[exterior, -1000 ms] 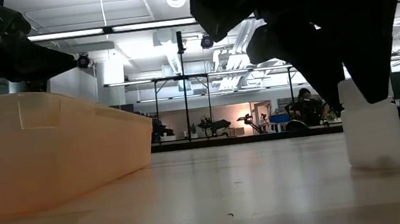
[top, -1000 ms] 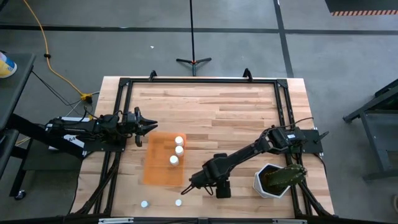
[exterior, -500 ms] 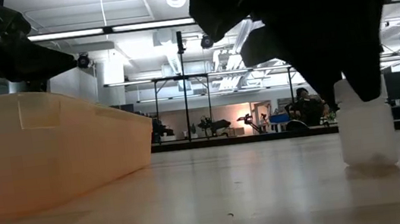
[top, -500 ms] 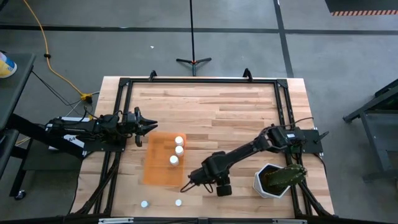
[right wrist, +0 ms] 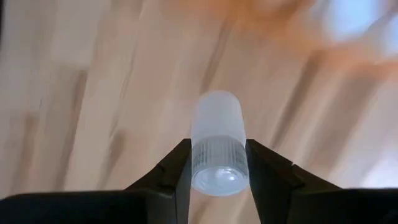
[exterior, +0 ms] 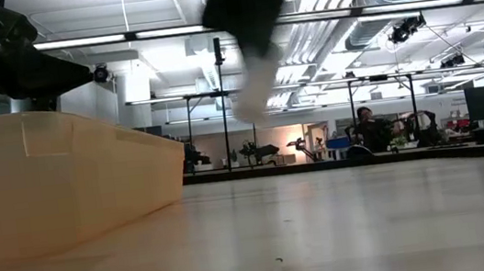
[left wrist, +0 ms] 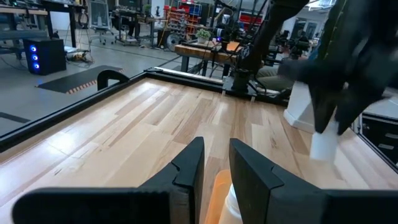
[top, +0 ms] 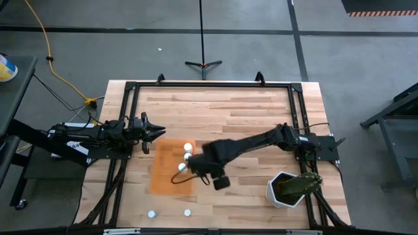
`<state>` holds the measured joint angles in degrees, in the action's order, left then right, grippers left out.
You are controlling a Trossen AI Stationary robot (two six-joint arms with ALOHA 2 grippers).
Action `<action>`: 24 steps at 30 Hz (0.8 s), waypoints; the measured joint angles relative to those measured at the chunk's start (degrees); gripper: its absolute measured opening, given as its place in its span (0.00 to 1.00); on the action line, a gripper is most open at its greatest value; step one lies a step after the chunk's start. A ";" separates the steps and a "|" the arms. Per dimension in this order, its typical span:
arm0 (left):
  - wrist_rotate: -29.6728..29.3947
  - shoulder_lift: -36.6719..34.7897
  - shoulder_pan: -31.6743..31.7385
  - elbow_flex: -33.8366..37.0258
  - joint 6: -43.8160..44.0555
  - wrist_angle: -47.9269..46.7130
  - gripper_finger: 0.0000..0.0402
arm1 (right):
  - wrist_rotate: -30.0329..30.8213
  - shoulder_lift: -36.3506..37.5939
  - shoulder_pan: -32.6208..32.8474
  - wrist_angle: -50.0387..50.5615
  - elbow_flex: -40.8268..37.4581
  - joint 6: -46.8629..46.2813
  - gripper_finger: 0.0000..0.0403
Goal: Pick and place pill bottles into a basket
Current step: Put the transparent pill bottle into the orange bin
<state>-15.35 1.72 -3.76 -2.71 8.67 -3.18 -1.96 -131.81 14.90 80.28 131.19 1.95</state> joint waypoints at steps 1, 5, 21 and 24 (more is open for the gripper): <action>0.00 -0.01 0.00 0.00 0.00 0.01 0.28 | 0.99 0.04 -0.34 -1.37 1.75 1.72 0.29; 0.00 -0.01 0.00 0.01 0.00 0.03 0.28 | 3.02 1.00 -1.44 -12.50 3.15 9.50 0.30; -0.26 -0.01 0.00 0.01 0.00 0.00 0.28 | -2.88 -4.00 -0.40 -27.42 0.97 20.27 0.29; -0.31 0.00 0.00 0.01 0.00 0.01 0.28 | -2.00 -5.12 0.29 -27.48 0.95 20.72 0.30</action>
<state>-15.66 1.73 -3.76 -2.70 8.67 -3.17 -3.96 -136.93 15.19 52.80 132.14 22.68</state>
